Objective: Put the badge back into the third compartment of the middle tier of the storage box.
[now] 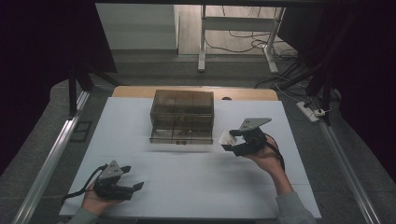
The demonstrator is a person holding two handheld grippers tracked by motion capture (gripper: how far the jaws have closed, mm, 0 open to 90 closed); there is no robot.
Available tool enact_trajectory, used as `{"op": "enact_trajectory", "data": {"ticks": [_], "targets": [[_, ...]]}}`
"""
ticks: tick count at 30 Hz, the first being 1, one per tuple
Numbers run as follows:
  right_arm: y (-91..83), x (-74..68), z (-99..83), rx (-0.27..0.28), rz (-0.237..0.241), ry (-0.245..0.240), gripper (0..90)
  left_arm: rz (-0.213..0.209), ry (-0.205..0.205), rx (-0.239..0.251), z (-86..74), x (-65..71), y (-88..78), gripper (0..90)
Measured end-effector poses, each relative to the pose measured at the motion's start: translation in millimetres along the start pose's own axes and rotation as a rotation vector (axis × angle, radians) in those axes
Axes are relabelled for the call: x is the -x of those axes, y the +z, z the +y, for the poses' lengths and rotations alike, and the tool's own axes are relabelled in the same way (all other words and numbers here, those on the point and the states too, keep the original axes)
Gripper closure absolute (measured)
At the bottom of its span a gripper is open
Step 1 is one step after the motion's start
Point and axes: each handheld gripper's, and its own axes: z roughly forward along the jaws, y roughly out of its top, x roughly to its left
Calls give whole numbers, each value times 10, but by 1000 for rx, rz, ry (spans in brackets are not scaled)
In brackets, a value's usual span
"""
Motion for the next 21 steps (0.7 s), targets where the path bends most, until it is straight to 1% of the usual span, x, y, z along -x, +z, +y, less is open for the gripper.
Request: {"op": "enact_trajectory", "data": {"ticks": [4,5,14,15,16,21], "targets": [[-43,4,13,24,-2,7,324,1,1,-1,-1,1,2,174],[-59,7,16,38,-6,9,324,1,1,-1,0,0,2,175],[-110,11,35,68,-16,25,324,4,4,-2,-3,1,-1,175],[-115,10,43,73,-11,27,324,4,5,-2,-3,1,-1,175],[-125,-5,66,91,-1,33,324,5,6,-2,-3,2,0,174],[-159,-36,113,111,1,32,324,4,5,-1,-3,1,-4,174]]}}
